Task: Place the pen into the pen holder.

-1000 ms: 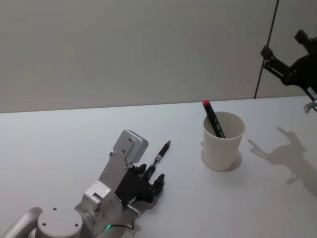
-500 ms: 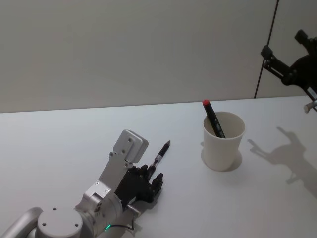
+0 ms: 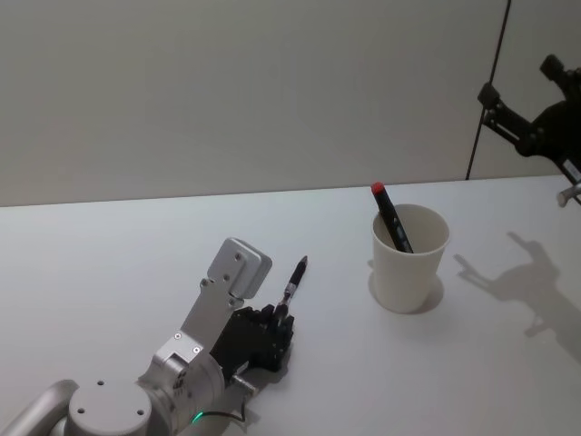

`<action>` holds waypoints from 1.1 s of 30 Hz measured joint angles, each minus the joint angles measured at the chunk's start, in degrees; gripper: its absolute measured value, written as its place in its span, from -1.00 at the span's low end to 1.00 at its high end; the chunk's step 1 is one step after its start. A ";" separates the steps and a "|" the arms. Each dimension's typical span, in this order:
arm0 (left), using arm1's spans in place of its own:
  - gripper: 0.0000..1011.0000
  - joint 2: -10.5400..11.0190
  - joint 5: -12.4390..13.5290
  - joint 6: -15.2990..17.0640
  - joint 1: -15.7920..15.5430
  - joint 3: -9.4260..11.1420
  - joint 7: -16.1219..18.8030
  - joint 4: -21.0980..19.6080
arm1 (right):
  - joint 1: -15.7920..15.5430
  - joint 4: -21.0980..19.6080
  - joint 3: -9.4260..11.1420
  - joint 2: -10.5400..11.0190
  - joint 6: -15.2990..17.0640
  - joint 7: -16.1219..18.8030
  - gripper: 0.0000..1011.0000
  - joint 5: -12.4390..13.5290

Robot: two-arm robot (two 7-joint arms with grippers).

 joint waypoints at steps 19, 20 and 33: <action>-0.65 -0.01 0.03 0.00 0.00 0.00 0.03 0.04 | 0.00 0.00 0.00 0.00 0.00 0.00 0.98 0.00; -0.65 0.00 0.03 -0.01 0.00 0.00 0.02 0.03 | 0.00 0.00 0.00 0.00 0.00 0.00 0.98 0.00; -0.65 -0.04 0.62 -0.34 -0.71 -0.35 -0.68 0.39 | 0.00 0.00 0.00 0.00 0.00 0.00 0.98 0.00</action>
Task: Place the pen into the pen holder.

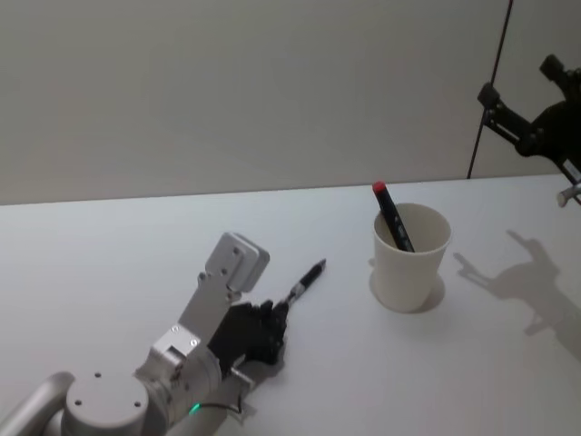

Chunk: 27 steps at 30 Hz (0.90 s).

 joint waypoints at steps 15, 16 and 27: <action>-0.65 0.35 2.56 -7.43 -4.44 -2.83 -4.77 1.92 | 0.00 0.00 0.00 0.00 0.00 0.00 0.98 0.00; -0.65 0.35 2.56 -7.43 -4.44 -2.83 -4.77 1.92 | 0.00 0.00 0.00 0.00 0.00 0.00 0.98 0.00; -0.65 1.35 2.46 -15.53 -6.32 -5.24 -5.81 2.20 | 0.00 0.00 0.00 0.00 0.00 0.00 0.98 0.00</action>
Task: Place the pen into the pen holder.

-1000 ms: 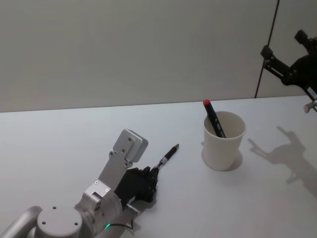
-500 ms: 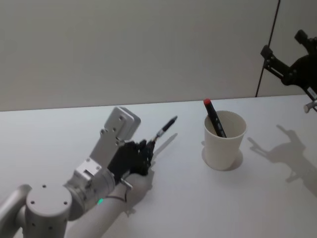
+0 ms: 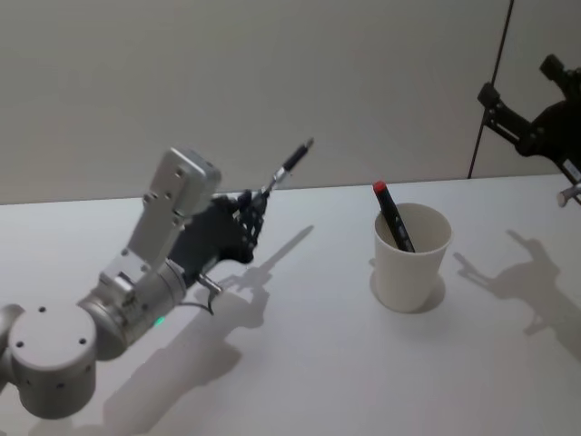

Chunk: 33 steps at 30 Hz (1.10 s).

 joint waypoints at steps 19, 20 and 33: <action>-0.65 0.60 0.58 -11.95 -1.88 -2.85 2.06 -1.49 | 1.55 1.23 -0.03 -0.95 -0.56 0.83 0.98 0.94; -0.65 0.52 0.72 -12.16 -1.94 -2.85 2.06 -1.46 | 1.90 1.50 -0.10 -1.25 -0.60 1.00 0.98 1.38; -0.65 -3.48 3.42 -11.05 -4.87 -1.03 -0.88 0.92 | 4.57 2.47 -1.08 -4.20 0.80 2.51 0.98 7.81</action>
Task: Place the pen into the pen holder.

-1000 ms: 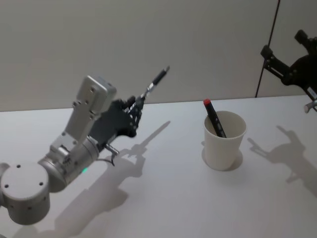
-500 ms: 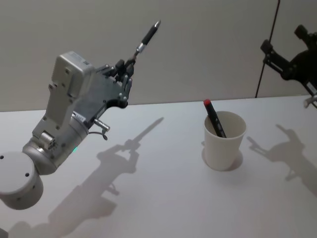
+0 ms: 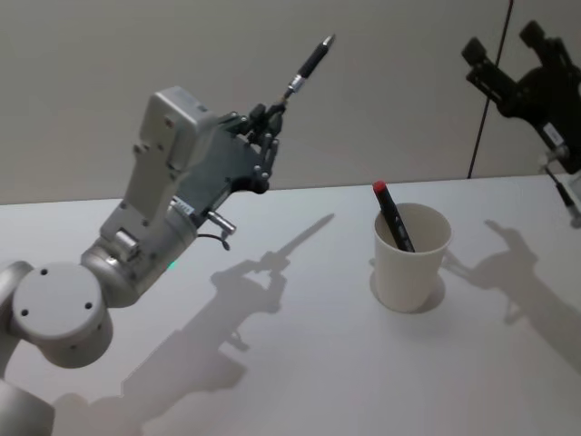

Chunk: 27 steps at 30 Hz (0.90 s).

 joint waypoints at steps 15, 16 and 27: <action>-0.65 -2.49 1.61 0.93 -1.90 1.21 -1.99 1.78 | 2.55 -0.02 -1.50 -4.09 3.99 1.55 0.98 11.35; -0.65 -2.56 1.65 0.96 -1.95 1.24 -2.04 1.82 | 2.55 -0.02 -1.50 -4.09 3.99 1.55 0.98 11.35; -0.65 -3.12 2.00 1.19 -2.38 1.50 -2.50 2.23 | 1.58 -0.31 -2.10 -4.56 5.88 -1.42 0.98 12.70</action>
